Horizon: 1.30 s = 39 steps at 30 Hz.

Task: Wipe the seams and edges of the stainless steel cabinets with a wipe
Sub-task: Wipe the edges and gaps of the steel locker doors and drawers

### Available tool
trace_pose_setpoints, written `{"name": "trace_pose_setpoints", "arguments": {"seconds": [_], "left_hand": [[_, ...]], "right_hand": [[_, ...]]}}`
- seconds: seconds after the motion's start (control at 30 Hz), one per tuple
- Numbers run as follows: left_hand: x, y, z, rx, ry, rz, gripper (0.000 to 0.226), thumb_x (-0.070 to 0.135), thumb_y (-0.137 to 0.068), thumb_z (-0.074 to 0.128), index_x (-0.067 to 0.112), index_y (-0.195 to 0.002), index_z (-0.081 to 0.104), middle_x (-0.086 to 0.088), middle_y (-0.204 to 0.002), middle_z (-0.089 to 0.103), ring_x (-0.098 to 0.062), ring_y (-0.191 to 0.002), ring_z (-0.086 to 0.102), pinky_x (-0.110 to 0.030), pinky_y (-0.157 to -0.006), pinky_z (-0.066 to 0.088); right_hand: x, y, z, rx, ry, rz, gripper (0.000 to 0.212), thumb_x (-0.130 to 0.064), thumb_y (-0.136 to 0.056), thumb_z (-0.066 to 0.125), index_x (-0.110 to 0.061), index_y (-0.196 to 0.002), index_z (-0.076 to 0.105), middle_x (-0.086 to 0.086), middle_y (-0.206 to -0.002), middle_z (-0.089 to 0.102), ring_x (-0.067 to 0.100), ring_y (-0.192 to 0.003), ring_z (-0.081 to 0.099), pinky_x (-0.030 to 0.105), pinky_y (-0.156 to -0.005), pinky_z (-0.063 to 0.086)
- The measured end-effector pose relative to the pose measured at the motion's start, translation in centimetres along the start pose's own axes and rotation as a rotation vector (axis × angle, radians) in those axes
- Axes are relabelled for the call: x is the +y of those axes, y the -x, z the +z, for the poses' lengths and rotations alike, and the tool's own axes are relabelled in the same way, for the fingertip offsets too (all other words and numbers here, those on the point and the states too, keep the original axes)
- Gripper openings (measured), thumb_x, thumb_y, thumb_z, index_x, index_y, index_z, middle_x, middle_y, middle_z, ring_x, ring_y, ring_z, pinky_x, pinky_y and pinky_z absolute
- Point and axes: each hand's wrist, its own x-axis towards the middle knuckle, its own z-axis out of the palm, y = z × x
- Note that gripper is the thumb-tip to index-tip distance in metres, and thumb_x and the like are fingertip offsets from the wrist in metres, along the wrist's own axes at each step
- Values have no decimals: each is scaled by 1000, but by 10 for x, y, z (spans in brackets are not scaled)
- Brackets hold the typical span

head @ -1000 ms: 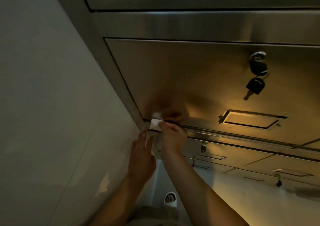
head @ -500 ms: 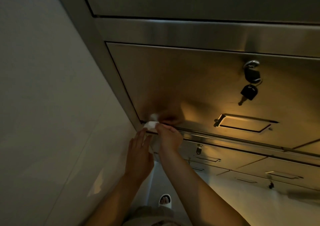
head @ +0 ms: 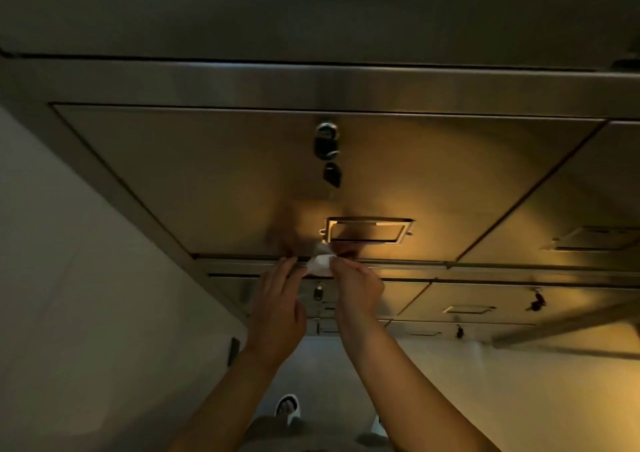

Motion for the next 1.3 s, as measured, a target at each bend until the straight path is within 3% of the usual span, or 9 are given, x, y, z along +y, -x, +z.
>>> {"name": "trace_pose_setpoints", "arguments": {"seconds": [0.13, 0.3, 0.53, 0.73, 0.87, 1.03, 1.3], "left_hand": [[31, -10, 21, -32, 9, 46, 60, 8, -85, 46, 9, -145, 55, -9, -157, 44, -29, -149, 38, -52, -118, 38], [66, -17, 46, -91, 29, 65, 65, 0, -83, 58, 9, -147, 53, -7, -158, 43, -28, -149, 37, -58, -115, 40], [115, -20, 81, -109, 30, 107, 60, 5, -85, 49, 11, -145, 54, -6, -156, 45, -26, -147, 38, -60, -113, 41], [165, -28, 115, -58, 97, 201, 51, -2, -91, 55, 10, -141, 58, -6, -146, 51, -27, -135, 49, -47, -111, 44], [197, -30, 133, -49, 114, 255, 51, -3, -89, 56, 8, -138, 59, -7, -144, 52, -28, -135, 49, -41, -115, 41], [221, -23, 147, -112, 107, 253, 64, -3, -88, 61, 11, -149, 51, -3, -156, 42, -19, -144, 38, -28, -122, 30], [221, -29, 153, -242, 9, 282, 84, 3, -95, 57, 18, -166, 14, 3, -174, 5, -13, -160, 2, -39, -129, 13]], "right_hand": [[-24, -21, -41, 79, -30, -28, 9, 0, -79, 81, -6, -85, 79, 5, -77, 75, 15, -71, 67, 24, -68, 53], [-50, -47, -86, 157, -92, -85, 15, 5, -79, 80, -10, -77, 76, 2, -73, 72, 15, -69, 65, 26, -70, 52], [-72, -68, -152, 143, -18, -175, 7, 3, -78, 81, -1, -83, 78, 1, -73, 73, 10, -71, 67, 26, -76, 54], [-94, -84, -202, 106, 191, -455, 10, 3, -78, 81, -3, -80, 74, 2, -74, 73, 0, -65, 65, 13, -65, 51], [-100, -96, -227, 71, 280, -624, 19, 1, -81, 81, -15, -78, 72, -3, -75, 72, 12, -71, 69, 22, -68, 56], [-103, -105, -241, -40, 387, -782, 24, 1, -87, 77, -23, -86, 74, -13, -87, 74, 6, -84, 71, 13, -76, 52], [-91, -120, -233, -47, 372, -719, 19, -2, -92, 73, -17, -102, 80, -11, -93, 76, -1, -91, 71, 10, -80, 52]]}}
